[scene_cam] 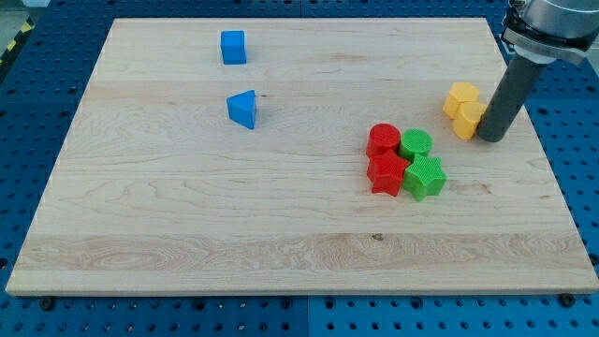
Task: Push the green circle into the green star
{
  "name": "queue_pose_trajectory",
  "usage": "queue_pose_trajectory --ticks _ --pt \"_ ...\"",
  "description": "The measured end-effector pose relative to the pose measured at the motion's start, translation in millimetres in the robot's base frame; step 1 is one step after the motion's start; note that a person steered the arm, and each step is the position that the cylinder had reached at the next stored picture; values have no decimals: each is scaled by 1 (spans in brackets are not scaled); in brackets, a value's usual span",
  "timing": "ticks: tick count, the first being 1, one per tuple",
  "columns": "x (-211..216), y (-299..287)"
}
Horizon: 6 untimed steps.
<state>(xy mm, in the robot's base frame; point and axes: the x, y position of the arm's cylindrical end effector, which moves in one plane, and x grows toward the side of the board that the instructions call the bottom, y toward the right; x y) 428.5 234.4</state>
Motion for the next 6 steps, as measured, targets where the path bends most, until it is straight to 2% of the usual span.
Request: queue_pose_trajectory --ticks 2,4,5,6 --pt "-3 -1" --pt "-24 -1" --pt "-24 -1" --pt "-3 -1"
